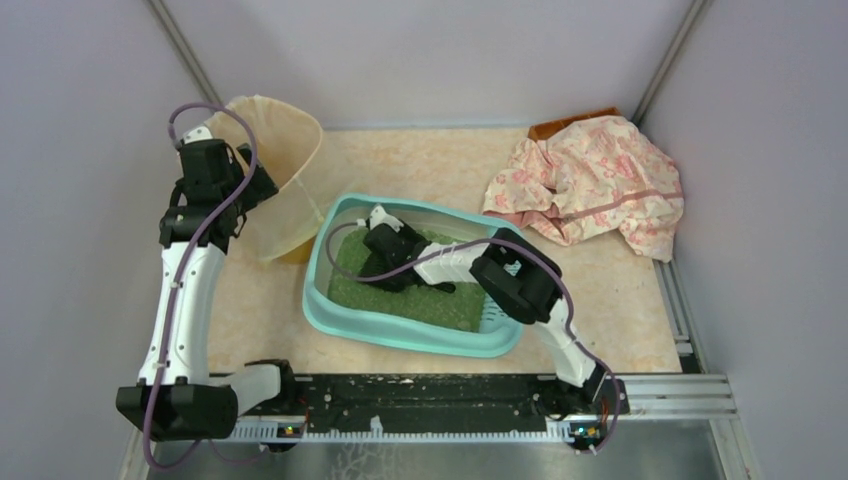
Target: Clean the litter box
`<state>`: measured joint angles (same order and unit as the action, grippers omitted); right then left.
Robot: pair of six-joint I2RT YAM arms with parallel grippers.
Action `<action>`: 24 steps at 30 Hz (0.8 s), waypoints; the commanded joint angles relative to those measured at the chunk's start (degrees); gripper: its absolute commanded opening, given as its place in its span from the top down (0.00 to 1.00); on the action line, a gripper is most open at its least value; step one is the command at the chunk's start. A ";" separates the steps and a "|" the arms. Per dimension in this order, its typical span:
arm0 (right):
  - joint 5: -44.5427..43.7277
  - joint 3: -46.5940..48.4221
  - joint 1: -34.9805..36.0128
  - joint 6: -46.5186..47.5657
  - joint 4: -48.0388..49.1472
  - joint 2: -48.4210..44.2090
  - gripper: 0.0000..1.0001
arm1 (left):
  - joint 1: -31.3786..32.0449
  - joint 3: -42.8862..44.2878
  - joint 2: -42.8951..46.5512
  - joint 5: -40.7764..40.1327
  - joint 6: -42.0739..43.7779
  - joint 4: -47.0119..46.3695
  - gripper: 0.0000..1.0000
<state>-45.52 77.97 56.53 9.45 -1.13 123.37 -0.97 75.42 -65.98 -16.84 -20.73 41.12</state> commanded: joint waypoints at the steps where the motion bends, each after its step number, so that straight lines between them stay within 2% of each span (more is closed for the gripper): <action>1: -4.54 7.46 -5.88 -3.61 -1.63 3.83 1.00 | -0.17 -0.68 2.19 1.46 0.79 -1.62 0.01; 7: -4.41 12.59 -11.54 -7.73 -9.13 5.87 1.00 | -0.12 -0.87 2.86 2.13 0.57 -1.66 0.01; 14: -2.32 14.31 -18.28 -12.57 -14.44 5.52 1.00 | -0.17 -0.62 2.98 1.52 0.43 -1.79 0.01; 24: -1.15 19.22 -24.76 -21.97 -24.34 6.79 1.00 | -0.15 -0.78 4.16 0.74 0.73 -1.25 0.01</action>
<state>-46.28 93.82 35.29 -5.30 -20.36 129.27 -0.97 74.89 -63.53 -15.51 -20.73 40.91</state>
